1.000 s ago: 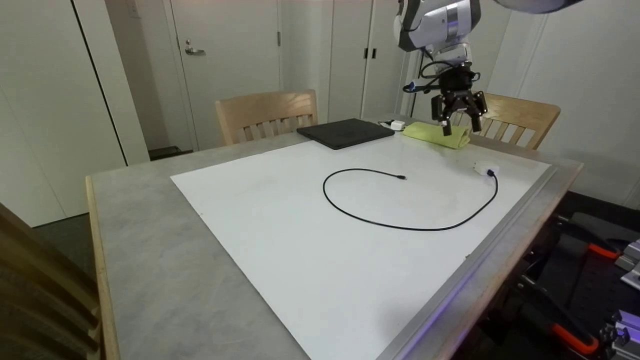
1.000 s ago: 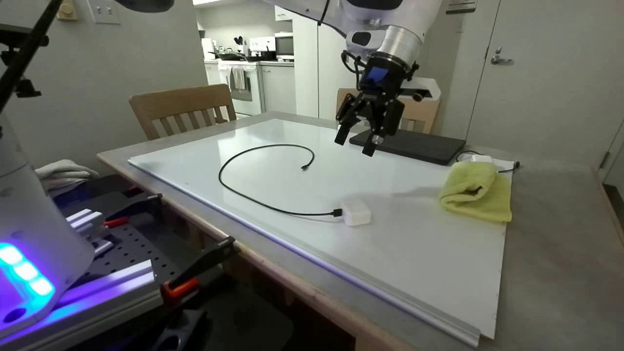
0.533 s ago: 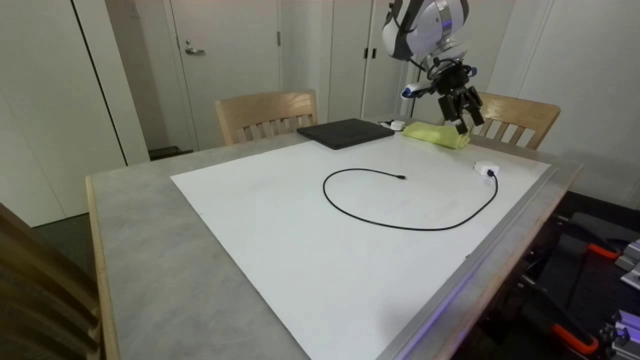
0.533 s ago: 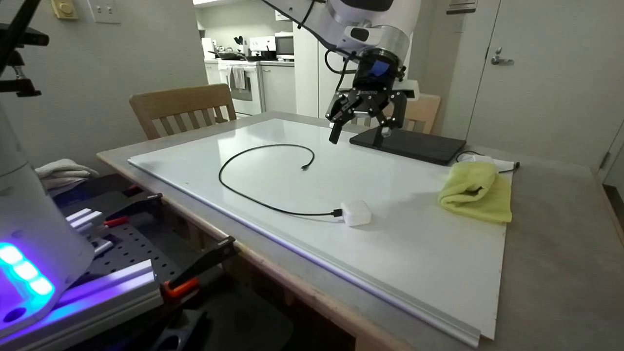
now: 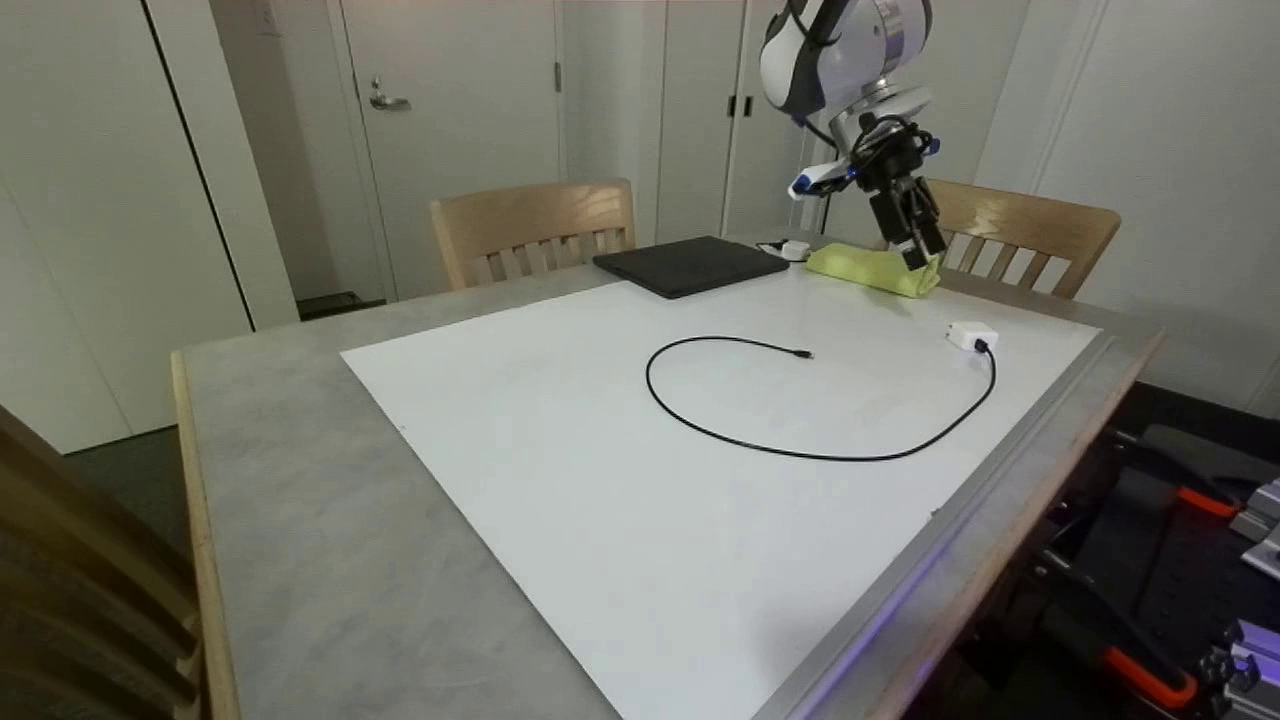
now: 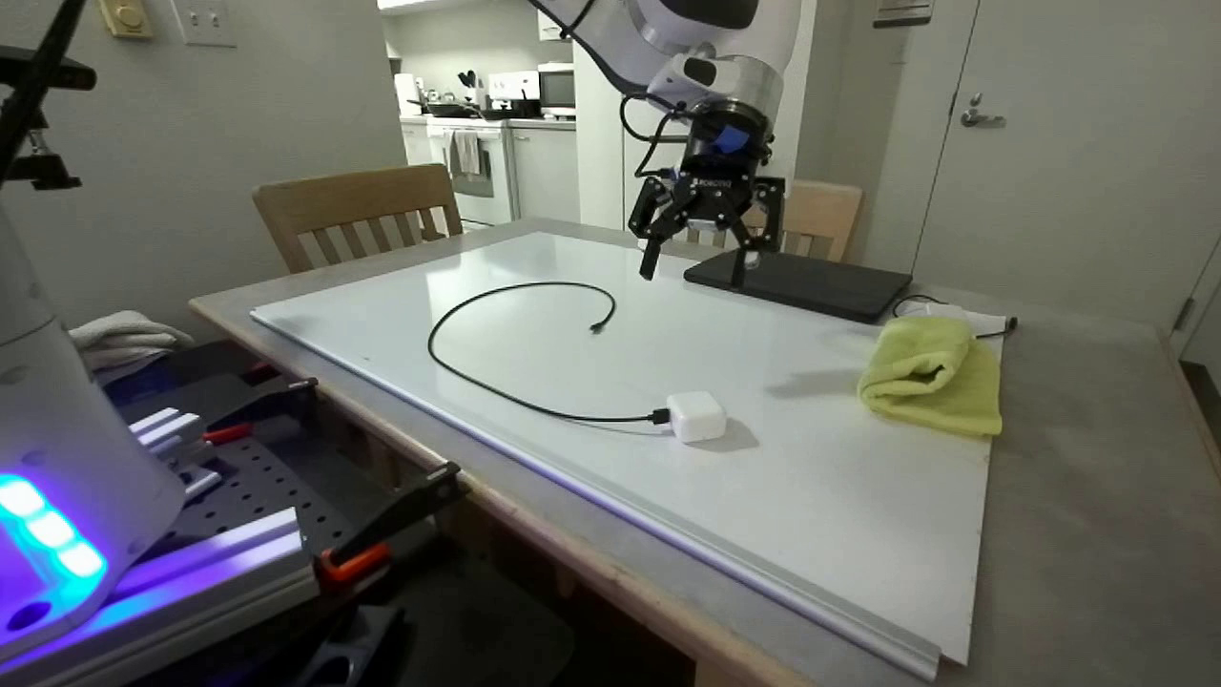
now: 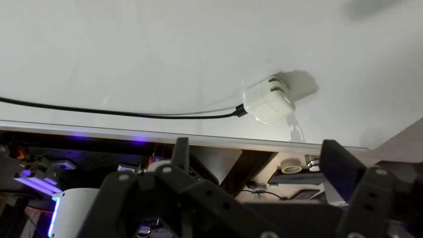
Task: Uncoil the black charger
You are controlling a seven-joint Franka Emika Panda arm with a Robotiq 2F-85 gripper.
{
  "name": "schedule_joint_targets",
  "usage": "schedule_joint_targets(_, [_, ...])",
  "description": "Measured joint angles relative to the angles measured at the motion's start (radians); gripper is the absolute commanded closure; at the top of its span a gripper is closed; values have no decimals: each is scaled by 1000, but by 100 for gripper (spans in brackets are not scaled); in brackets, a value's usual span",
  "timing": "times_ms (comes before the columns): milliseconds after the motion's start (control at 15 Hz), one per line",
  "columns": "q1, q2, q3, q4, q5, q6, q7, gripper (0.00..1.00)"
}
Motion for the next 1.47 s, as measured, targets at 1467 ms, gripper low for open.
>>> schedule_joint_targets(1467, [-550, -501, 801, -215, -232, 279, -70, 0])
